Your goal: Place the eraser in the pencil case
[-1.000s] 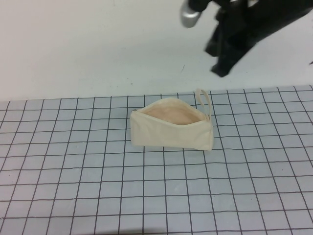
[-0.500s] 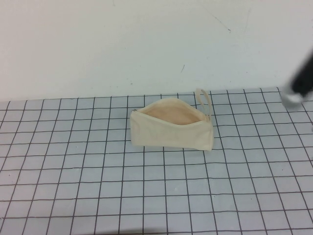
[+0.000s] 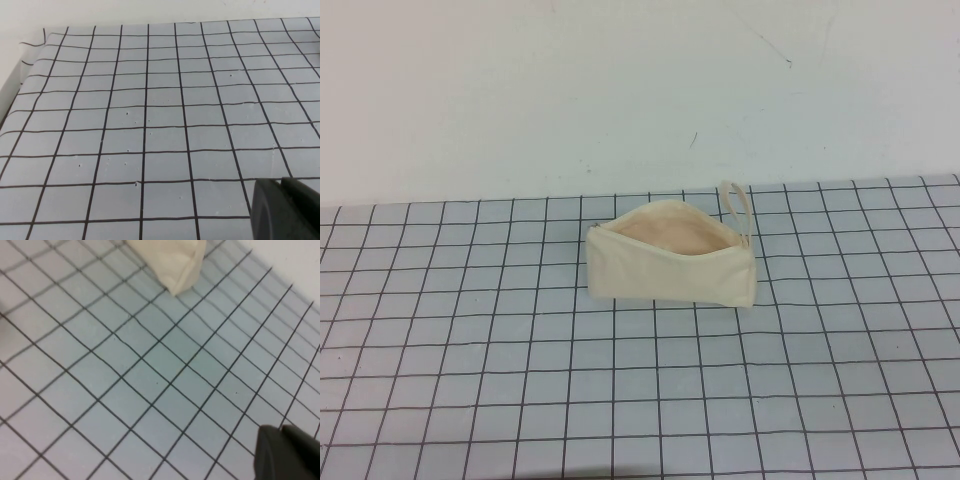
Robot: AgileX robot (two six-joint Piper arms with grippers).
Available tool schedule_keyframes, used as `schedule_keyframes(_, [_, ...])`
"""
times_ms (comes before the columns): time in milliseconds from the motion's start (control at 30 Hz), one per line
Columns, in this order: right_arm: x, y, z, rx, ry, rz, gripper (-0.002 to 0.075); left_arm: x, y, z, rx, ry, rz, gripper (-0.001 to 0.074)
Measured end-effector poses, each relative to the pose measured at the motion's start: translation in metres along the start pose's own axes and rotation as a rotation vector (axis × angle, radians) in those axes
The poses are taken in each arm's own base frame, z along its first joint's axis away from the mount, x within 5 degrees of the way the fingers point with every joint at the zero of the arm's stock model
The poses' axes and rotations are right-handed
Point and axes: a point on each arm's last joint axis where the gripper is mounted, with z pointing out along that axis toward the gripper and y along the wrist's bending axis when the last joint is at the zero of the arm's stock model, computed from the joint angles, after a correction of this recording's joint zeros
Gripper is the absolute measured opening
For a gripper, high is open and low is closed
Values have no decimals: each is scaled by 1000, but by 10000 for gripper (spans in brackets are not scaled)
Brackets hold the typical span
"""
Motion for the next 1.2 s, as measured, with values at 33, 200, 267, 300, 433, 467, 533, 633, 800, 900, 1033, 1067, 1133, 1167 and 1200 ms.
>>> schedule_keyframes(33, [5,2,-3,1,-12,6,4,0,0,0,0,0,0,-1])
schedule_keyframes(200, [19,8,-23,-12,-61,70,2,0,0,0,0,0,0,-1])
schedule_keyframes(267, [21,9,-28,-13,-71,78,2,0,0,0,0,0,0,-1])
schedule_keyframes(300, [22,9,-29,-14,-73,83,2,0,0,0,0,0,0,-1])
schedule_keyframes(433, [23,9,-29,-18,-66,95,1,0,0,0,0,0,0,-1])
schedule_keyframes(467, [23,9,-29,-19,-65,95,1,0,0,0,0,0,0,-1])
schedule_keyframes(533, [23,9,-29,-19,-64,98,1,0,0,0,0,0,0,-1])
schedule_keyframes(633, [23,9,-29,-20,-66,100,1,0,0,0,0,0,0,-1])
schedule_keyframes(800, [30,2,-41,95,-84,170,1,0,0,0,0,0,0,-1])
schedule_keyframes(900, [41,1,-44,199,-78,243,1,0,0,0,0,0,0,-1])
schedule_keyframes(1033, [70,6,-34,330,-63,312,1,0,0,0,0,0,0,-1])
schedule_keyframes(1067, [78,9,-29,365,-76,325,1,0,0,0,0,0,0,-1])
schedule_keyframes(1133, [92,13,-19,416,-105,359,1,0,0,0,0,0,0,-1])
schedule_keyframes(1167, [100,16,-14,439,-126,379,1,0,0,0,0,0,0,-1])
schedule_keyframes(1200, [108,19,-9,456,-146,399,1,0,0,0,0,0,0,-1])
